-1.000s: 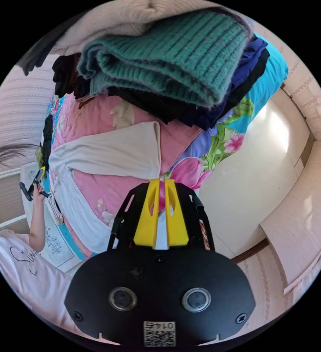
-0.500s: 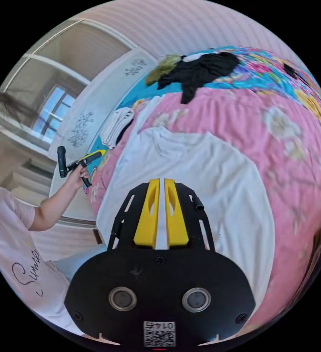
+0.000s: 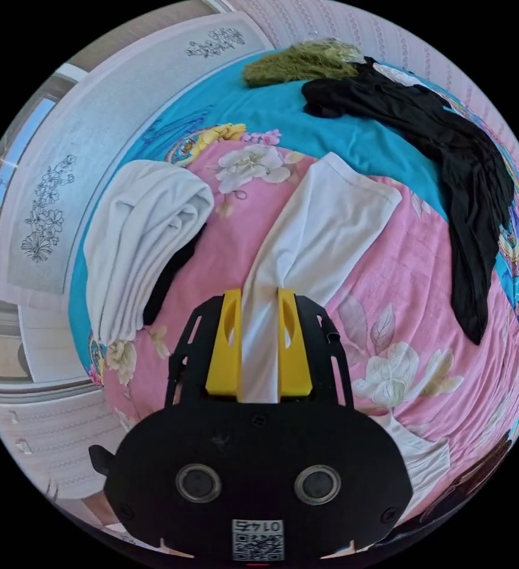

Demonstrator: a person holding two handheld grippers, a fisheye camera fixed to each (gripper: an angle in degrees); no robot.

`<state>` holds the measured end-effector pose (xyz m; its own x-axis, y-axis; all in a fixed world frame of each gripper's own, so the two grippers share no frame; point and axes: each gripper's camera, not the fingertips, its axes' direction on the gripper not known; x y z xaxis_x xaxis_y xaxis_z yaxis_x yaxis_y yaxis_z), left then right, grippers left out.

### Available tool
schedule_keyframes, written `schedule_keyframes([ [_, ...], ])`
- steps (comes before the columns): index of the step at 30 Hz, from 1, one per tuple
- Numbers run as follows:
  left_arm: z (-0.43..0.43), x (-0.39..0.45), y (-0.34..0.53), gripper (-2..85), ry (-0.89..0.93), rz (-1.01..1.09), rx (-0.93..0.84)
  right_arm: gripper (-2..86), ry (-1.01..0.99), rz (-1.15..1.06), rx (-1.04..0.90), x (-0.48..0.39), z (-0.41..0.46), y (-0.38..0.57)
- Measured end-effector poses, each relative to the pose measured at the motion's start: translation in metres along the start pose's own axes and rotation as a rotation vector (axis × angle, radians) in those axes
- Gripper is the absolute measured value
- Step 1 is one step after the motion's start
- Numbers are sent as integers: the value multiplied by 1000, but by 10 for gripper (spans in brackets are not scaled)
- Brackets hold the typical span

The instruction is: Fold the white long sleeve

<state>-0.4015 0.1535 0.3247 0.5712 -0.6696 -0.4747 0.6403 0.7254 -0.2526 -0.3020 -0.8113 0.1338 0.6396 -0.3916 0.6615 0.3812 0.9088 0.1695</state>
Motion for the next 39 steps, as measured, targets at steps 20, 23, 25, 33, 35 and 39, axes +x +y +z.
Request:
schedule_keyframes([
  [20, -307, -93, 157, 50, -185, -55, 80, 15, -498, -834, -425, -209, 38, -15],
  [23, -317, -115, 168, 56, -185, -131, 47, 27, -430, -777, -392, -212, 55, -27],
  [25, -318, -124, 167, 62, -183, -153, 29, 36, -384, -755, -360, -208, 57, -33],
  [33, -305, -164, 149, 36, -110, -258, -30, 79, -64, -520, -306, -191, 97, -65],
  [35, -314, -164, 148, 1, -84, -239, -57, 55, -53, -517, -358, -199, 117, -70],
  [39, -374, -159, 157, -9, -86, -275, 40, 7, -64, -554, -248, -222, 117, -84],
])
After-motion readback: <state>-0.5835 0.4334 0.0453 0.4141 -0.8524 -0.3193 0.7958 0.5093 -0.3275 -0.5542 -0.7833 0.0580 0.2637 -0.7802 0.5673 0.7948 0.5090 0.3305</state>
